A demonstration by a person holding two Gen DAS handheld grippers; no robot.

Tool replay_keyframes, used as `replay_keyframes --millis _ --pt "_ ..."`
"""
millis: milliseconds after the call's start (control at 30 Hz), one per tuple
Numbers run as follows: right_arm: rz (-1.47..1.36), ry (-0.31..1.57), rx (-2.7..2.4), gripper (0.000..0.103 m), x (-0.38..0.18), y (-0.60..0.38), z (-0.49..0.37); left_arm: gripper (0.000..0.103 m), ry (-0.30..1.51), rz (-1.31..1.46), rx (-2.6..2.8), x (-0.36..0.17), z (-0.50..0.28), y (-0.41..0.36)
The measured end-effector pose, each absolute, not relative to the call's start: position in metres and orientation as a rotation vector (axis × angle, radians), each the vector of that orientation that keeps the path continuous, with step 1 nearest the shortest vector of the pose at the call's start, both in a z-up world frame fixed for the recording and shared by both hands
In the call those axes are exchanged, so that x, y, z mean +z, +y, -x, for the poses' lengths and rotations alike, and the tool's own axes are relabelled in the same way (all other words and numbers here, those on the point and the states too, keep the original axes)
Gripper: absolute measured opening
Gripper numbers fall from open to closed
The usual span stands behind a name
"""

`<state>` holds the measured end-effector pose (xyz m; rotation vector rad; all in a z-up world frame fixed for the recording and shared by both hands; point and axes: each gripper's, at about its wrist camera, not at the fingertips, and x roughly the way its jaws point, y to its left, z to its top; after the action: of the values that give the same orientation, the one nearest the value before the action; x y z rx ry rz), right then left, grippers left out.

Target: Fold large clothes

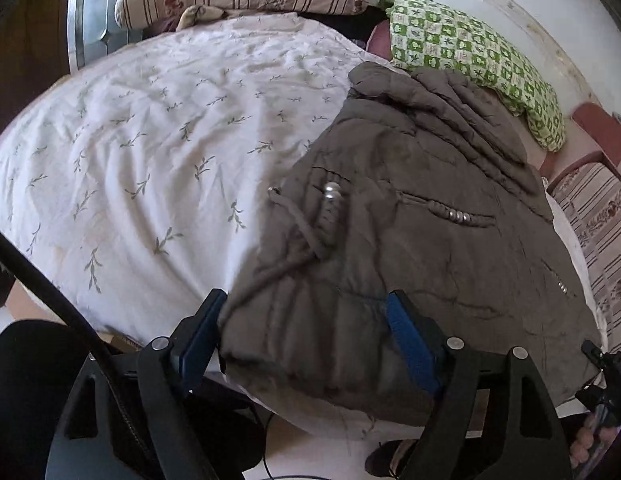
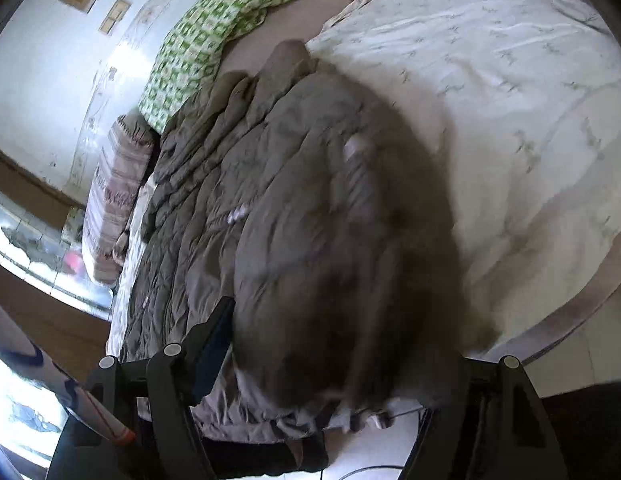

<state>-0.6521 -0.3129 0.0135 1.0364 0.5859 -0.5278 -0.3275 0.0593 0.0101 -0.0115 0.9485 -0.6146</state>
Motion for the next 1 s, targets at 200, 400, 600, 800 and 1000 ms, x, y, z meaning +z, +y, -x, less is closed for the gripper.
replay_keyframes --millis 200,400,600,800,1000 --pt "-0.905 0.487 -0.544 0.071 0.036 -0.297 0.651 0.079 0.810 -0.010 -0.663 0.030 0.346 0.056" --pt "-0.947 0.551 -0.582 0.061 0.019 -0.305 0.647 0.079 0.901 -0.016 -0.689 0.009 0.333 0.046" --pt "-0.837 0.529 -0.574 0.031 0.032 -0.292 0.641 0.079 0.828 -0.061 -0.694 0.012 0.346 0.040" --pt "-0.901 0.613 -0.577 0.032 0.011 -0.299 0.635 0.079 0.849 -0.124 -0.642 0.000 0.344 0.027" --pt "-0.846 0.619 -0.617 0.036 0.011 -0.292 0.632 0.081 0.809 -0.174 -0.585 -0.001 0.351 0.018"
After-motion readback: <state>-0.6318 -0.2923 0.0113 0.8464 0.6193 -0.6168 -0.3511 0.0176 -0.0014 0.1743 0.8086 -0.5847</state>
